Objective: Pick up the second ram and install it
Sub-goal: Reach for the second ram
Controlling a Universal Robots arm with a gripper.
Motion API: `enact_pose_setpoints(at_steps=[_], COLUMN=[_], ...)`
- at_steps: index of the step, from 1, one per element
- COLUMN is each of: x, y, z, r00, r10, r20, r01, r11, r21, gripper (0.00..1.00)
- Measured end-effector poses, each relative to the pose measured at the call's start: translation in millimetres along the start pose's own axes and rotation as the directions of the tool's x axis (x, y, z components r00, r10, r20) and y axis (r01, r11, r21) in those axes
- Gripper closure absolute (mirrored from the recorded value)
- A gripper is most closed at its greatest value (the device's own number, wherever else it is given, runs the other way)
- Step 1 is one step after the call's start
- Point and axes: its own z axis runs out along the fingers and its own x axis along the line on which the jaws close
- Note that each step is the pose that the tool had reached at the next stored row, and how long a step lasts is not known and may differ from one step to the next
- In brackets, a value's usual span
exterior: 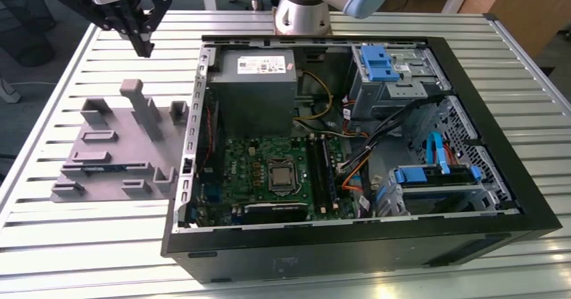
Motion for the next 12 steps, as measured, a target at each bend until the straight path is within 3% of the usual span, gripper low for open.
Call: enact_pose_setpoints(at_steps=[6,8,12], x=[1.6,9.7,10.3], y=[-0.1,-0.7,-0.8], z=[0.0,-0.2,-0.2], r00=[1.0000,1.0000,1.0000], r10=[0.000,0.000,0.000], r20=[0.0000,-0.0001,0.0000], r01=[0.000,0.000,0.000], r11=[1.0000,1.0000,1.0000], r21=[0.0000,0.0000,0.0000], gripper=[0.89,0.89,0.89])
